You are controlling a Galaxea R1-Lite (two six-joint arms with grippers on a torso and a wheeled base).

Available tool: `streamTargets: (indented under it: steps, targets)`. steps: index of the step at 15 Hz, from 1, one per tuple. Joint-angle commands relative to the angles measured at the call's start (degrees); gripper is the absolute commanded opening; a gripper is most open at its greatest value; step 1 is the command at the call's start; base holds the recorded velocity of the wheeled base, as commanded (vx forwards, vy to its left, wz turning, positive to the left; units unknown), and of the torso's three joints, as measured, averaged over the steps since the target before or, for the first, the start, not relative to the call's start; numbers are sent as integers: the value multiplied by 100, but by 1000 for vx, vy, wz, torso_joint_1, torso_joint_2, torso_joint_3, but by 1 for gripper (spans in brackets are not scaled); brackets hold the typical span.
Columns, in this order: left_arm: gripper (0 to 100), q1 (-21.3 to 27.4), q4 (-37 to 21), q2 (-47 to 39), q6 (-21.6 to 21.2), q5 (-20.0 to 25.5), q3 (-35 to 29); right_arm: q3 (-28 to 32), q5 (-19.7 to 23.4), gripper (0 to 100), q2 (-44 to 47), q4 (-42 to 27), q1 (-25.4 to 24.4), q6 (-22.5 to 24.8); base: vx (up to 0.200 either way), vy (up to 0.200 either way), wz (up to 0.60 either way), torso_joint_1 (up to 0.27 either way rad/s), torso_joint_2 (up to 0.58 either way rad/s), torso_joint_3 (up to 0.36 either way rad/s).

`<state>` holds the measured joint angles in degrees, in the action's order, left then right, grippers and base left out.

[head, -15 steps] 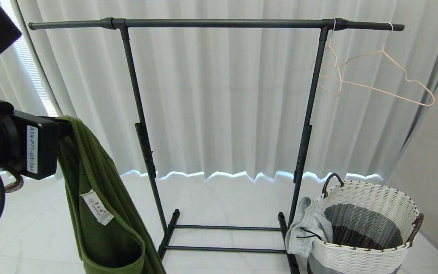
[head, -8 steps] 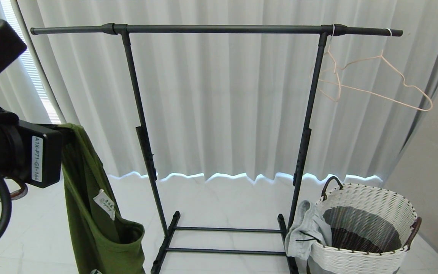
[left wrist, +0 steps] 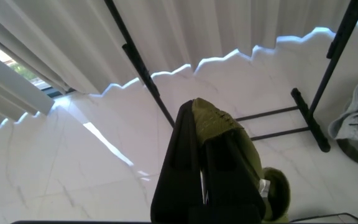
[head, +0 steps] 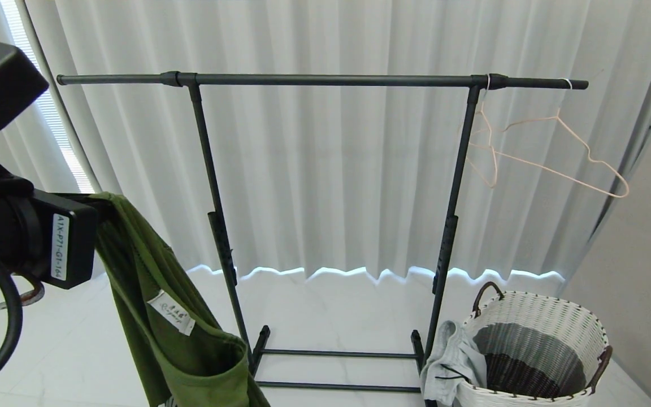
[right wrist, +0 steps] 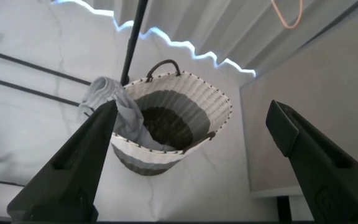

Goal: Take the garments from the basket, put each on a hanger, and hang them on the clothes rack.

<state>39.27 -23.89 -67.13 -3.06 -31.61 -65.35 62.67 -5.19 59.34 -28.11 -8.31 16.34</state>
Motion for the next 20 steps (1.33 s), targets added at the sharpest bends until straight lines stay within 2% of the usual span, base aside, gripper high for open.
streamTargets:
  steps: [1,3,5,7,11,16,20]
  targets:
    - [0,2,-1,-1,-2,-3,-12,-1,1,100,16,-1,-4,1,0,0,0,163,-476,-305]
    - [0,2,8,-1,-2,-3,-12,-9,-8,100,42,139,-4,-52,0,0,0,181,-476,-300]
    - [0,2,8,69,-2,-3,14,-9,-17,100,165,368,-4,-517,0,0,0,181,-493,-305]
    - [0,2,8,86,7,-3,23,-9,-26,100,200,394,-4,-667,0,0,0,200,-498,-298]
    - [0,2,8,95,7,-3,23,-18,-26,100,227,412,-4,-658,0,0,0,206,-486,-283]
    - [0,2,8,122,7,-3,31,-27,-26,100,244,412,-4,-640,0,0,0,36,-80,-52]
    - [0,2,8,122,7,-3,31,-18,-26,100,244,412,76,-640,0,-200,0,2,-6,0]
